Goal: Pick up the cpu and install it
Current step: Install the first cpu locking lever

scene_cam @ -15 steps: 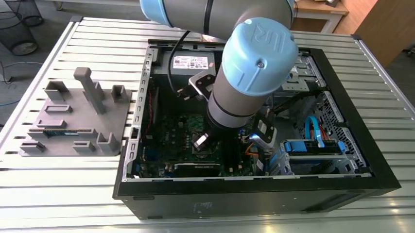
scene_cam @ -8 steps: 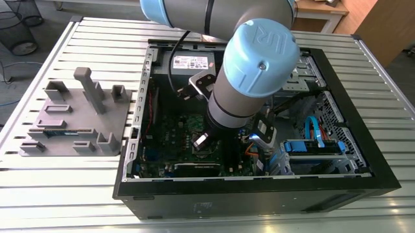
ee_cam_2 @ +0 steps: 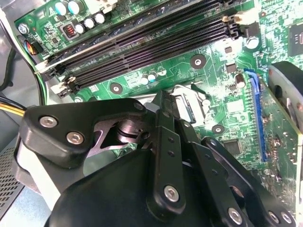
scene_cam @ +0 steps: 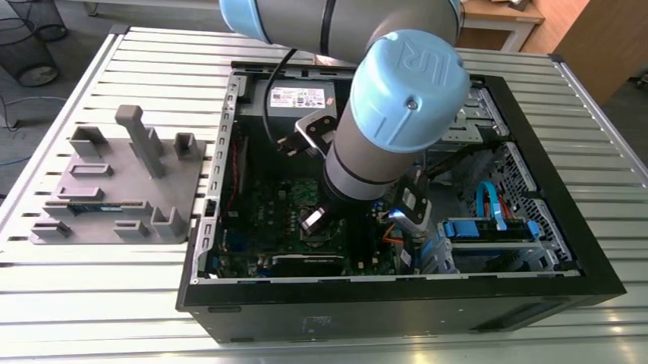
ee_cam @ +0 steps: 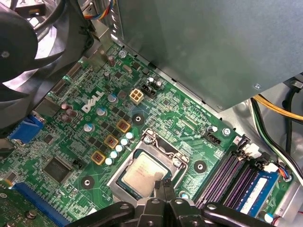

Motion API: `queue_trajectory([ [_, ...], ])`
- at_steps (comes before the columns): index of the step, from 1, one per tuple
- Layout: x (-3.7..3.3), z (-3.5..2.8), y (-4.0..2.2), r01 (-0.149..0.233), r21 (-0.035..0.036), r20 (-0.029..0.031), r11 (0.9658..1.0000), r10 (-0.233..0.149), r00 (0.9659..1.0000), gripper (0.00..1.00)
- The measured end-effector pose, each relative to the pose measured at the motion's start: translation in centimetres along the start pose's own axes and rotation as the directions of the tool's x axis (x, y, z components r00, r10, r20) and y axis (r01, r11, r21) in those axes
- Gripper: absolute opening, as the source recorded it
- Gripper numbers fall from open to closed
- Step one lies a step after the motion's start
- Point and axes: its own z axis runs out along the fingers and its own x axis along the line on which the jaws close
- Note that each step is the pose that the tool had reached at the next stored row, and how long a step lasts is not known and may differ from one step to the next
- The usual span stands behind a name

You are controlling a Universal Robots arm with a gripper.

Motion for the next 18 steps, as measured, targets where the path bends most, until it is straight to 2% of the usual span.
queue_trajectory([
  [2, -0.01, 0.01, -0.01, -0.001, -0.0033, -0.0045, 1.0000, 0.001, 1.0000, 0.11],
  [7, -0.01, 0.02, -0.01, -0.001, -0.0035, -0.0046, 1.0000, 0.001, 1.0000, 0.11],
  [9, -0.03, 0.06, -0.05, -0.001, -0.0068, -0.0023, 1.0000, 0.001, 1.0000, 0.11],
  [18, -0.28, 0.17, -0.26, -0.001, -0.0092, -0.0027, 1.0000, 0.001, 1.0000, 0.11],
])
